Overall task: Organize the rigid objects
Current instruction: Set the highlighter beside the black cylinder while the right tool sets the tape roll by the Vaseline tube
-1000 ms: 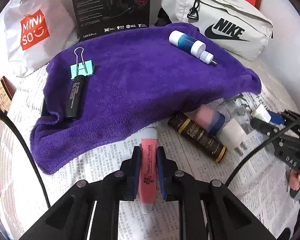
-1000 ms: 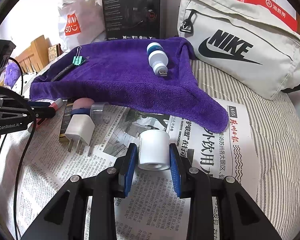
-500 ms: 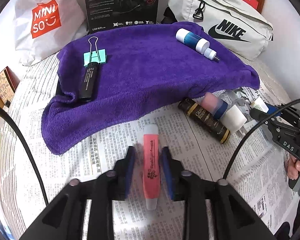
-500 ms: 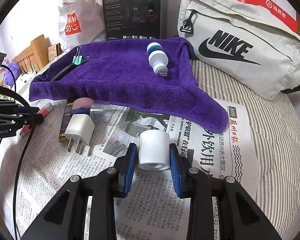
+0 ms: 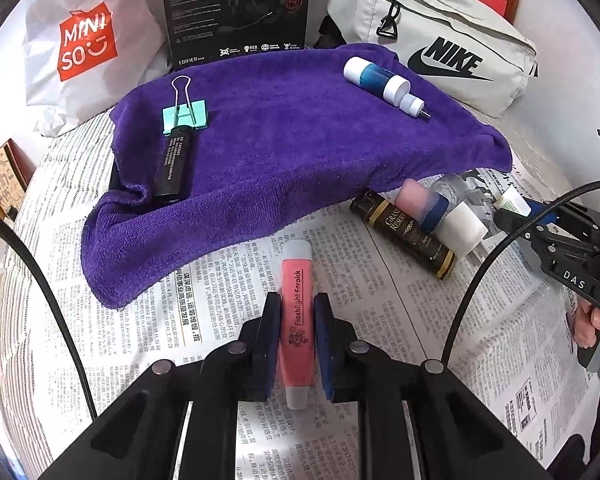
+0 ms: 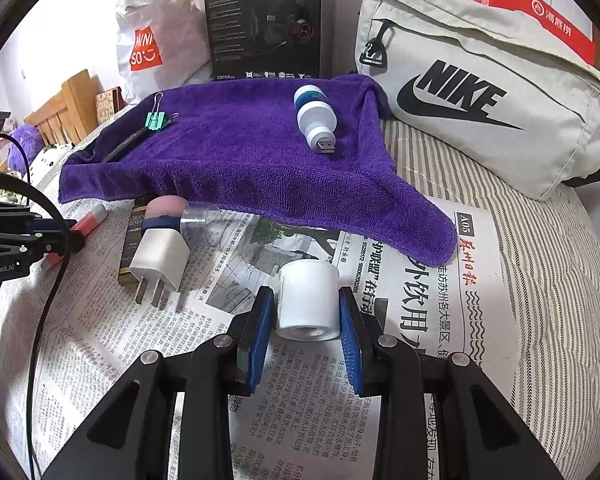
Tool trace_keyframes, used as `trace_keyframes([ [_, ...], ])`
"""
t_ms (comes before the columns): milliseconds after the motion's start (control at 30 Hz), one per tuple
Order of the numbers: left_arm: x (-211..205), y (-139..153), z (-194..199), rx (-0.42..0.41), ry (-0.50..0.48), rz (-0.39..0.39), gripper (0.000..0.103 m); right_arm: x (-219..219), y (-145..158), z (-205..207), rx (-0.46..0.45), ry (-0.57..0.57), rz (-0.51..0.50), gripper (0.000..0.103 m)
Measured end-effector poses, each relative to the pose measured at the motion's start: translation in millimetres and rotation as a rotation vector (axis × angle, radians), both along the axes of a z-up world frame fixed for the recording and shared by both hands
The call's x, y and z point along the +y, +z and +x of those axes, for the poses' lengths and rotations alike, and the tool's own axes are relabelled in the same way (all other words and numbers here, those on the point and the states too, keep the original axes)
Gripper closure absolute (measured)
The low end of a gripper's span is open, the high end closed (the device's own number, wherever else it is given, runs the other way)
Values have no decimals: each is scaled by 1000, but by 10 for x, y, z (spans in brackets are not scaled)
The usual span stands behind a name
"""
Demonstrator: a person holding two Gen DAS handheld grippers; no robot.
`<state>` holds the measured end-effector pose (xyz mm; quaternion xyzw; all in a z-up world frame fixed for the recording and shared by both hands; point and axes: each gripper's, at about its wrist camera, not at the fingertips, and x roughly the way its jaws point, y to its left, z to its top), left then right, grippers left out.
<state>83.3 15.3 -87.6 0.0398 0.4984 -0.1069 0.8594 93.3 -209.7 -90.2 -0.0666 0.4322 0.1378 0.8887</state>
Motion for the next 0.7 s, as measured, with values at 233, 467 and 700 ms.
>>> trace_keyframes([
  [233,89,19,-10,6,0,-12,87,2,18,12,13,7,5,74],
  [467,282,87,-50,-5,11,-62,87,55,108,17,22,33,17,74],
  [700,410,203,-49,-27,11,-103,87,147,259,25,10,73,29,74],
])
